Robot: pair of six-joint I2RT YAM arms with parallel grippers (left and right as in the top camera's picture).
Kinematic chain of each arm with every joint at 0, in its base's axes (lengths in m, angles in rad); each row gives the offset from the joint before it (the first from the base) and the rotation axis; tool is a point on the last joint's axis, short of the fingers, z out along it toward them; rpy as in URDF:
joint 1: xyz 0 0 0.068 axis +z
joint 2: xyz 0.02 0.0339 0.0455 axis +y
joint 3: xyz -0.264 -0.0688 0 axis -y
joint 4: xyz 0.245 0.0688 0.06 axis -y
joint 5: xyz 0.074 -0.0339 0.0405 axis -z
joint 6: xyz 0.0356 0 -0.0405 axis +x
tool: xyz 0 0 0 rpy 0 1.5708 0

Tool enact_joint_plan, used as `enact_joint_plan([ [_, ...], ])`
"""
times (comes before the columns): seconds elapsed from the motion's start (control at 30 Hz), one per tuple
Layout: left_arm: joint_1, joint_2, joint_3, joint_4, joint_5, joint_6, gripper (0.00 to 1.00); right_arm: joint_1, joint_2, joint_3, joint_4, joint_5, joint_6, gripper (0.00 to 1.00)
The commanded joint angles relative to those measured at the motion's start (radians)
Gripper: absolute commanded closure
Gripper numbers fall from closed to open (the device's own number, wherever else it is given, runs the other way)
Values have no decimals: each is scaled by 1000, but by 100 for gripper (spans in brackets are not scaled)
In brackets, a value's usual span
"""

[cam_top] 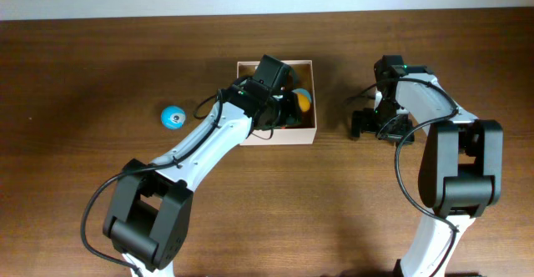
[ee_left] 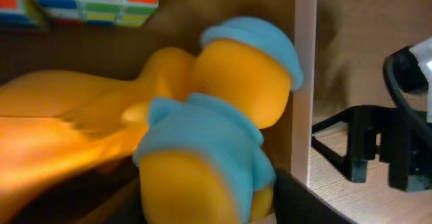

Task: Pack container
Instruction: 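Lower the duck figure into the box and open the left gripper, then move the left gripper to the blue ball and grasp it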

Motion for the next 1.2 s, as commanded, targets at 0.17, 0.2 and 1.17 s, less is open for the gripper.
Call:
enact_joint_plan([
  [0.17, -2, 6, 16, 38, -2, -7, 13, -4, -11, -3, 0, 15, -6, 1],
  [0.2, -2, 6, 16, 44, -2, -7, 6, -4, -11, -3, 0, 15, -6, 1],
  [1.17, 221, -223, 154, -90, -25, 496, 1, -4, -11, -3, 0, 15, -6, 1],
])
